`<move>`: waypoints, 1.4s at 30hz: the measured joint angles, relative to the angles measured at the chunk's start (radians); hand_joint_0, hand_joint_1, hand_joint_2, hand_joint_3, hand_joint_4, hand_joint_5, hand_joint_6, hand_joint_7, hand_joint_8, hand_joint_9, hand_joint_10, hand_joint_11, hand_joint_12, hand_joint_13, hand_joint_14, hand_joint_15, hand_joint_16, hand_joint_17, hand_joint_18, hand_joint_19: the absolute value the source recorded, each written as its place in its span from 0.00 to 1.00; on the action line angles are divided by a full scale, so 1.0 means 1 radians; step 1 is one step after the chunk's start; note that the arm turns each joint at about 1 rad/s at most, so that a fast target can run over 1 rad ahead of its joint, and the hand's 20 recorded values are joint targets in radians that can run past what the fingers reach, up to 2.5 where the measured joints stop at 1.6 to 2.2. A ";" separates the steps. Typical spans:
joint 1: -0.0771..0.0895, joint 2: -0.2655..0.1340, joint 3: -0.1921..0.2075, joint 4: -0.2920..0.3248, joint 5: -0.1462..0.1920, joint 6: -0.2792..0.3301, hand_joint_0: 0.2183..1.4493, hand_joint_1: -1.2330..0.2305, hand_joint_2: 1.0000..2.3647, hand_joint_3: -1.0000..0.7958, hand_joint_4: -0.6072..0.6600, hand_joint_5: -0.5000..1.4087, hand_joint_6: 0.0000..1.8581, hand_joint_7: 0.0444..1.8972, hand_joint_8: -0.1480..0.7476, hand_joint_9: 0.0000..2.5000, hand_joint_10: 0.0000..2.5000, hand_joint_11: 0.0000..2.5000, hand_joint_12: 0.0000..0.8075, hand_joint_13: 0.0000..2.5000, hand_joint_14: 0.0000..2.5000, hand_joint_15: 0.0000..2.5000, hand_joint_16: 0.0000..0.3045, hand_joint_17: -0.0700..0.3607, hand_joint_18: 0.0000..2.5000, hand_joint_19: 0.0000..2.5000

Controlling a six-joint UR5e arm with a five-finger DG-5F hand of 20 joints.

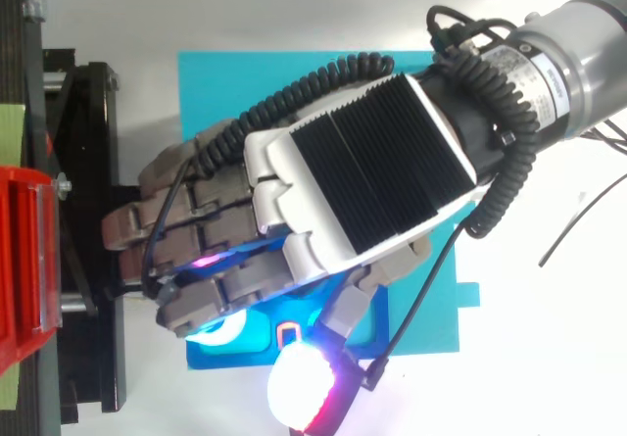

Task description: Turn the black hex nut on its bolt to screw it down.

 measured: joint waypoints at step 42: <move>0.008 -0.023 -0.035 0.025 0.001 -0.001 0.24 0.66 0.00 0.28 0.59 0.23 0.35 0.68 0.45 0.23 0.00 0.07 0.43 0.21 0.00 0.04 0.19 0.47 0.19 0.18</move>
